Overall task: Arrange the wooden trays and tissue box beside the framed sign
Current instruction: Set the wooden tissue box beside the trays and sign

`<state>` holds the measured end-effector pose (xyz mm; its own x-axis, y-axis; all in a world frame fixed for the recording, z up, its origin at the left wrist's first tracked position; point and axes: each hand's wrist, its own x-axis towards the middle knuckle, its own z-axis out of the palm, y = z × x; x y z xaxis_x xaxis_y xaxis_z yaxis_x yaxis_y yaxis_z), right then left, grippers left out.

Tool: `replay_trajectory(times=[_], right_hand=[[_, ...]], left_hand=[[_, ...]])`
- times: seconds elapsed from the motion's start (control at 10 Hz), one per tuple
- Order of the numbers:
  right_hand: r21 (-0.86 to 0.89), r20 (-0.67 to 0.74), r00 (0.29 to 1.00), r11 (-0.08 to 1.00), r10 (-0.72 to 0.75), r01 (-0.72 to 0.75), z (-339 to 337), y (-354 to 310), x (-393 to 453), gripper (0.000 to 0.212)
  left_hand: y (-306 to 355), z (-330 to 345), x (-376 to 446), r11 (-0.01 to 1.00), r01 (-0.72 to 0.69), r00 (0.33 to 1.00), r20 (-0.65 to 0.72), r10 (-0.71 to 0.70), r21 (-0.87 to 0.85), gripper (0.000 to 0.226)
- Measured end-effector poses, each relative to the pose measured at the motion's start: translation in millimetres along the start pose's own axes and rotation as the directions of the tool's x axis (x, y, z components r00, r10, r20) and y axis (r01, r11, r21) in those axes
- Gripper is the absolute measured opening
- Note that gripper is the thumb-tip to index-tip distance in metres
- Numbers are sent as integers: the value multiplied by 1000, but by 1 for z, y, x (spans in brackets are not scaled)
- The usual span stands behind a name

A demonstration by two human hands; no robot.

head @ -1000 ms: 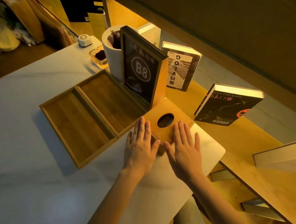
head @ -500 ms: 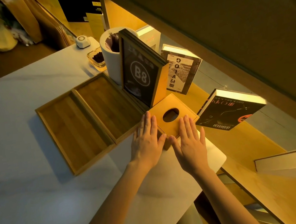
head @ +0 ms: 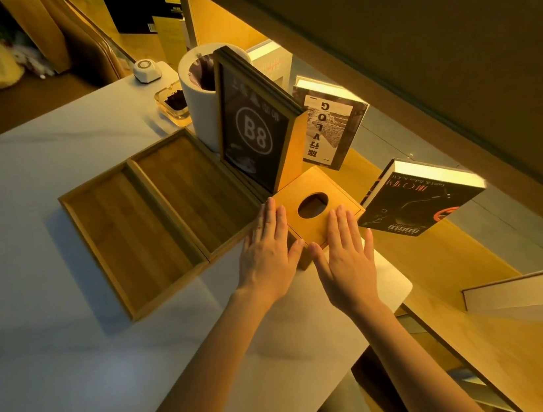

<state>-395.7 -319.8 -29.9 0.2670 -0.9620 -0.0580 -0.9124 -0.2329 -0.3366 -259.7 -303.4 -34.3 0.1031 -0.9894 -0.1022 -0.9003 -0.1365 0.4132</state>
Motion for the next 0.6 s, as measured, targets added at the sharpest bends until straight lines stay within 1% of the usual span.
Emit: replay_trajectory(times=[0.2, 0.3, 0.4, 0.5, 0.6], right_hand=[[-20, 11, 1000, 1000, -14, 15, -12, -4, 2, 69], [-37, -5, 998, 997, -61, 61, -26, -8, 5, 65], [90, -46, 990, 987, -133, 136, -40, -23, 7, 44], [293, -15, 979, 935, -204, 200, -44, -46, 1, 26], [414, -37, 950, 861, -310, 297, -48, -79, -5, 18]], left_hand=[[-1, -12, 2, 999, -16, 999, 38, 15, 50, 66], [1, -24, 3, 998, 11, 998, 57, -7, -60, 59], [4, -40, -7, 938, 93, 996, 22, -91, -332, 47], [1, -55, -29, 852, 161, 985, 30, -169, -498, 38], [-9, -86, -48, 815, 168, 978, -8, -207, -554, 34]])
